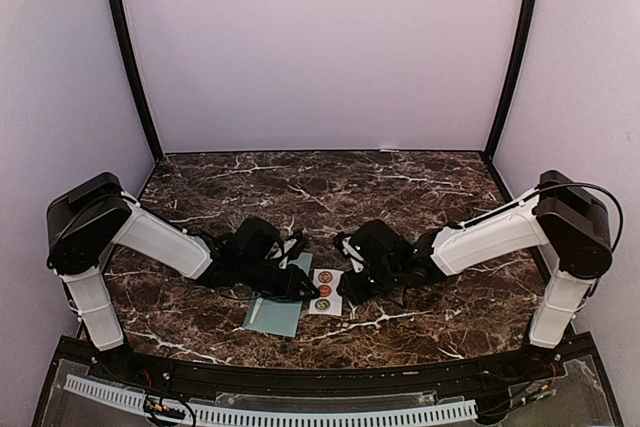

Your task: Place the letter into the envelope and seal it

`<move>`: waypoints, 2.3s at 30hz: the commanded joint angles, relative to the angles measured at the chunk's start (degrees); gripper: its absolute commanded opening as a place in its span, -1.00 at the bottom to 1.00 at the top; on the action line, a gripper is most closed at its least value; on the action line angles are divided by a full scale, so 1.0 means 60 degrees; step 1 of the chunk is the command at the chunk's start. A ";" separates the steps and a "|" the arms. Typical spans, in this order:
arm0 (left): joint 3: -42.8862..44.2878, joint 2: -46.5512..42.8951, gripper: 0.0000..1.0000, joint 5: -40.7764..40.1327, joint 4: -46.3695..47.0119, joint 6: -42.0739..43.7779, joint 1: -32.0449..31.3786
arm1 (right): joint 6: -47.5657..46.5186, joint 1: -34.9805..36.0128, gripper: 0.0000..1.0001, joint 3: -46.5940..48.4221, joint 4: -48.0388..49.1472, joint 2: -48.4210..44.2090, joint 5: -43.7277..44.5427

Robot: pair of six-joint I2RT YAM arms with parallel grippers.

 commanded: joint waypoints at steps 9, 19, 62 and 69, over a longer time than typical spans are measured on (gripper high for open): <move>-0.0261 0.0037 -0.51 -0.0226 -0.0672 0.0160 -0.0009 | 0.3416 -0.0703 -0.12 -0.0727 -0.0786 -0.1120 -0.1867; -0.0281 0.0189 -0.65 -0.0135 -0.0530 0.0139 -0.0014 | 0.4422 -0.0712 -0.10 -0.1287 0.1434 -0.0278 -0.2881; -0.0279 0.0439 -0.81 -0.0031 -0.0469 0.0145 -0.0009 | 0.3782 -0.0776 -0.51 0.0069 0.1111 0.0246 -0.2431; -0.0264 0.0471 -0.81 -0.0046 -0.0463 0.0141 -0.0006 | 0.3753 -0.0868 -0.59 0.0167 0.1353 0.0527 -0.2667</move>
